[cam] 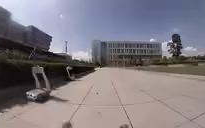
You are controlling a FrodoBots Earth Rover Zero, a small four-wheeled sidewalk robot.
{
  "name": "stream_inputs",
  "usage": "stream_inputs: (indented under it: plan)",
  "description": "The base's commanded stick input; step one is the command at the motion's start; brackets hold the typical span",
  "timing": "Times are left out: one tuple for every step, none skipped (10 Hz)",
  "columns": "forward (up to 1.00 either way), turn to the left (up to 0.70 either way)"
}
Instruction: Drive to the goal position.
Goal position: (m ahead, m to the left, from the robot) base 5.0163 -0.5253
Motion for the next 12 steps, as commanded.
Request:
stream_inputs:
  plan:
    - [1.00, 0.00]
    - [1.00, 0.00]
    - [1.00, 0.00]
    - [1.00, 0.00]
    - [1.00, 0.00]
    - [1.00, 0.00]
    - [1.00, 0.00]
    - [1.00, 0.00]
    - [1.00, 0.00]
    - [1.00, 0.00]
    - [1.00, 0.00]
    - [1.00, -0.03]
